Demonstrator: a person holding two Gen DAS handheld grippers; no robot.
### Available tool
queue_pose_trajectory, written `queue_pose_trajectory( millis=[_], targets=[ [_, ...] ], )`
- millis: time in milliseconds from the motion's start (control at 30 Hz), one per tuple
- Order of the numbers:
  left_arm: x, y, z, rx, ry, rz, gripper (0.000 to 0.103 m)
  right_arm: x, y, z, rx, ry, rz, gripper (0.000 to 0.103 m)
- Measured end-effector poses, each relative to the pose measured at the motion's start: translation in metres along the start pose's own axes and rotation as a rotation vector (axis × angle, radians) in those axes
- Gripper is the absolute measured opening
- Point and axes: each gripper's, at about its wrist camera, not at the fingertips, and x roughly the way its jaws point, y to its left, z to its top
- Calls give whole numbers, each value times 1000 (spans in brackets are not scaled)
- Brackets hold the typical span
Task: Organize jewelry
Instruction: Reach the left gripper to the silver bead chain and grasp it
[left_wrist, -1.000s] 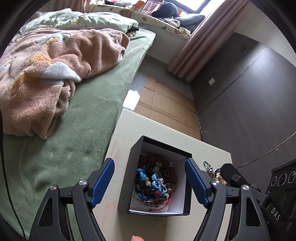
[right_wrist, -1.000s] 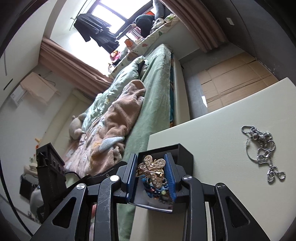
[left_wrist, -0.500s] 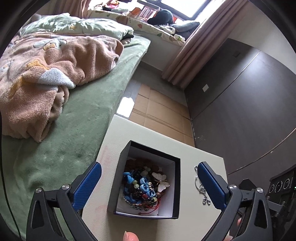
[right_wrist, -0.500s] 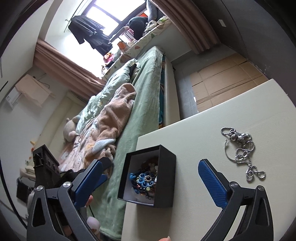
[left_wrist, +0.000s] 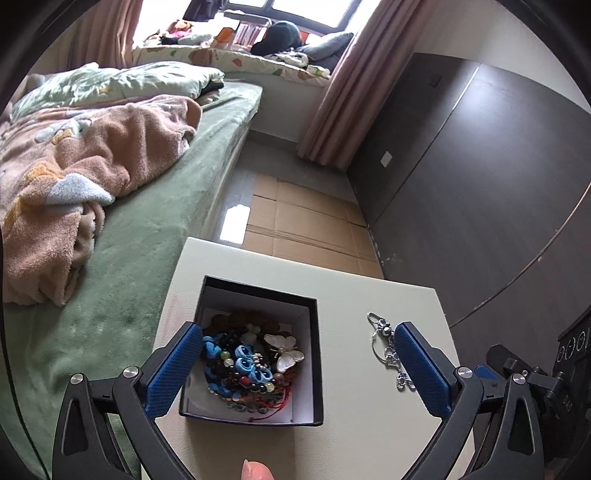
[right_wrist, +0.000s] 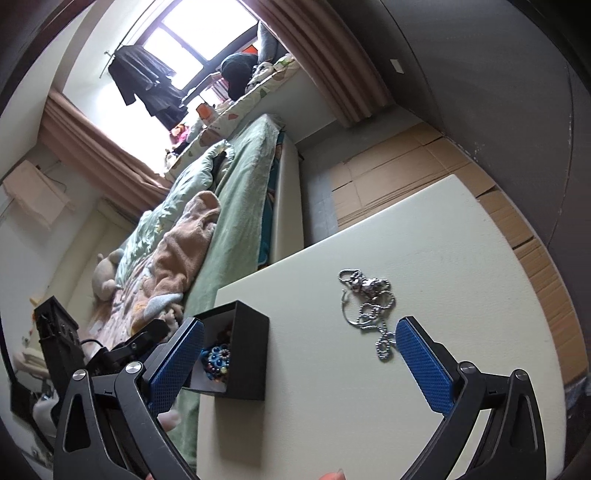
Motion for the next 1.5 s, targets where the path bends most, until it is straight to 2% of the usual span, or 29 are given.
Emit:
queue_pose_trajectory(
  millis=[100, 167, 533, 733, 900, 967, 1033, 1100, 1167, 1300, 1500],
  targets=[
    [2, -15, -3, 40, 6, -21, 103, -10, -10, 1, 12, -16, -100, 103],
    [4, -25, -3, 63, 13, -24, 103, -15, -18, 2, 29, -12, -135, 103],
    [29, -74, 2, 158, 100, -27, 103, -26, -52, 11, 133, -12, -163, 103],
    [48, -97, 8, 203, 147, -24, 85, -26, -71, 16, 211, -12, -170, 103],
    [74, -113, 8, 206, 243, -23, 61, -23, -82, 19, 254, -10, -173, 102],
    [85, -118, 6, 193, 286, -29, 61, -19, -86, 20, 280, -8, -174, 98],
    [94, -124, 3, 192, 312, -20, 61, -14, -90, 20, 311, 3, -163, 86],
    [102, -128, 0, 201, 336, 3, 60, -9, -96, 21, 340, 19, -157, 81],
    [113, -130, -3, 195, 365, 14, 59, -8, -102, 24, 361, 21, -156, 79],
    [132, -134, -9, 175, 416, 30, 48, -17, -112, 33, 374, -8, -182, 79],
    [164, -139, -21, 148, 482, 49, 47, -26, -131, 44, 432, -39, -168, 79]
  ],
)
